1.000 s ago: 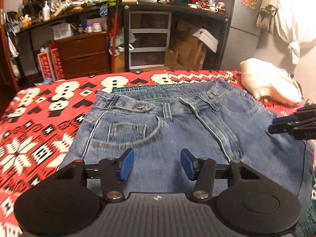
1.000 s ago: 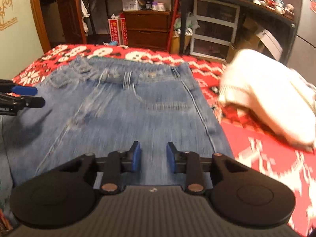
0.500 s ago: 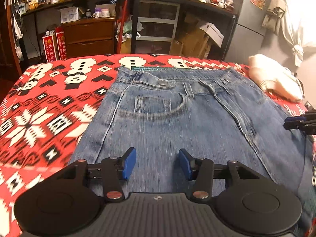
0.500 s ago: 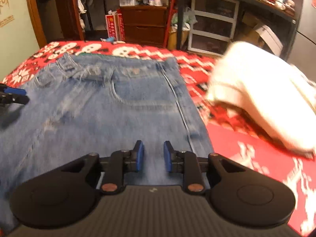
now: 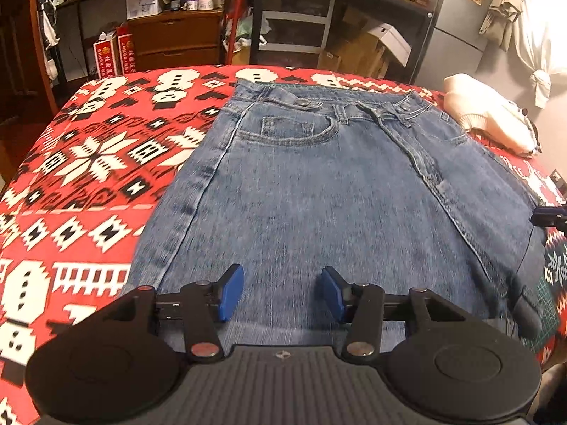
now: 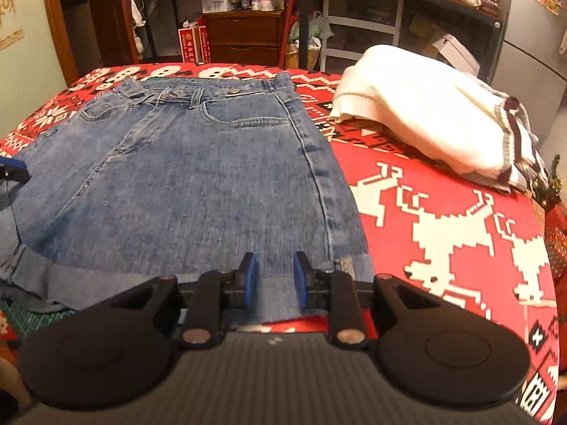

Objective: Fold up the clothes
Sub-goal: 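Move the right gripper to the shorts' rolled leg cuff and close on it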

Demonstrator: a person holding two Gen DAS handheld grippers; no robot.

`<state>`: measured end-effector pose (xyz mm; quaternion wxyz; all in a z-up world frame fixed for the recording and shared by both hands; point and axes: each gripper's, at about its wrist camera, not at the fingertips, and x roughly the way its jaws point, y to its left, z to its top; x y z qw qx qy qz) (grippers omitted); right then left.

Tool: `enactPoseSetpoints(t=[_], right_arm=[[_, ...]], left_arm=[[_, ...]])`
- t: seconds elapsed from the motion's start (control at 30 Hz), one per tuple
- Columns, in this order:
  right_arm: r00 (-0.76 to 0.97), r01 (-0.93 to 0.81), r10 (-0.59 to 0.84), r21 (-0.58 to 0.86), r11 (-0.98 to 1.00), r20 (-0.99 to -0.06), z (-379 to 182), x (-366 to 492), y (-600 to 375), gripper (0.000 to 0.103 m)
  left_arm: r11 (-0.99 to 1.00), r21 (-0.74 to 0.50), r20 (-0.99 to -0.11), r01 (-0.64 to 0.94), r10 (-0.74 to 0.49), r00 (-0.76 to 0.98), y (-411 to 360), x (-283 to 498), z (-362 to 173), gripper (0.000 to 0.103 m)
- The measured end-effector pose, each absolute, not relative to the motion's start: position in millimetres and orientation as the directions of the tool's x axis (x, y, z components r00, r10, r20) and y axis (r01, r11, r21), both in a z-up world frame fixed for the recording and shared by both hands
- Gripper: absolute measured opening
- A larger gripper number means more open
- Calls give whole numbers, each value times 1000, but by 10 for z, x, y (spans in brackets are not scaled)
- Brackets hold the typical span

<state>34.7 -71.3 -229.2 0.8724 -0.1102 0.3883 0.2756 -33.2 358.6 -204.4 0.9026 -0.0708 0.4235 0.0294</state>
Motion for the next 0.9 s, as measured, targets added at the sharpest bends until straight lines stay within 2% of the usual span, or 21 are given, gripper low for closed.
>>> enactPoseSetpoints(t=[0.2,0.57,0.73,0.9], right_arm=[[541,-546,399,52,836,-740,-2227,375,-770,25],[573,-455,341,56,889,-745,-2188,492,-1131,25],[546,-435,391,149,888,-740,-2205,553,-1312,26],[519,-413,452,250,876,-726,-2242,575,-1478,28]], left_arm=[[992,-74,-747,-101,12,665,3450,-409,-1931,48],[983,-159,-712,91,-179,679,2704,-283,-1792,48],[961,-189,-703,203,-277,655,2227,-115,-1786,48],[941,-176,-702,289,-326,634,1823,12,-1807,48]])
